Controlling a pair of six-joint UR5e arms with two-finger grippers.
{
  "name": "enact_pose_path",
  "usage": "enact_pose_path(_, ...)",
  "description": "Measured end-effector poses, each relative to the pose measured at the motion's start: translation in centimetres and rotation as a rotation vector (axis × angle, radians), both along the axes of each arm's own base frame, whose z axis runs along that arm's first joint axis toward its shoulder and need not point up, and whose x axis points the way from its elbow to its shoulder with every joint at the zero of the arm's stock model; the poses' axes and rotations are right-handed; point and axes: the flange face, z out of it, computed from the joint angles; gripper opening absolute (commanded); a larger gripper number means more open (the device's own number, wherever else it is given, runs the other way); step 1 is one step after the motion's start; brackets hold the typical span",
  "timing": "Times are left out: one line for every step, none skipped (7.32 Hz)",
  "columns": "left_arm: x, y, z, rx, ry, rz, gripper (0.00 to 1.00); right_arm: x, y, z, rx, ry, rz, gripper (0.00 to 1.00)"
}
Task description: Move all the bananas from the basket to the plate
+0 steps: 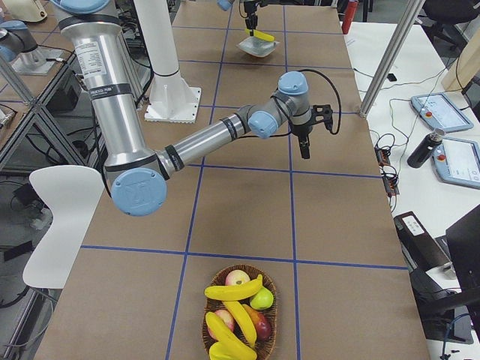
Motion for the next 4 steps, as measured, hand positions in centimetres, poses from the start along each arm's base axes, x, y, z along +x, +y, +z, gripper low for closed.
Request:
enact_pose_path(0.5,-0.8,0.9,0.009,-0.014,0.001,0.24,1.9,0.4,1.8,0.018,0.028,-0.023,1.0)
enact_pose_path(0.9,-1.2,1.6,0.027,-0.028,0.013,0.37,3.0,0.9,3.3,0.024,0.044,-0.038,1.0)
enact_pose_path(0.9,-1.4,1.9,0.041,-0.036,0.021,0.56,3.8,1.3,4.2,0.028,0.054,-0.047,1.0)
enact_pose_path(0.9,-1.4,2.0,0.049,-0.039,0.024,0.74,4.5,1.5,4.8,0.036,0.062,-0.053,1.0)
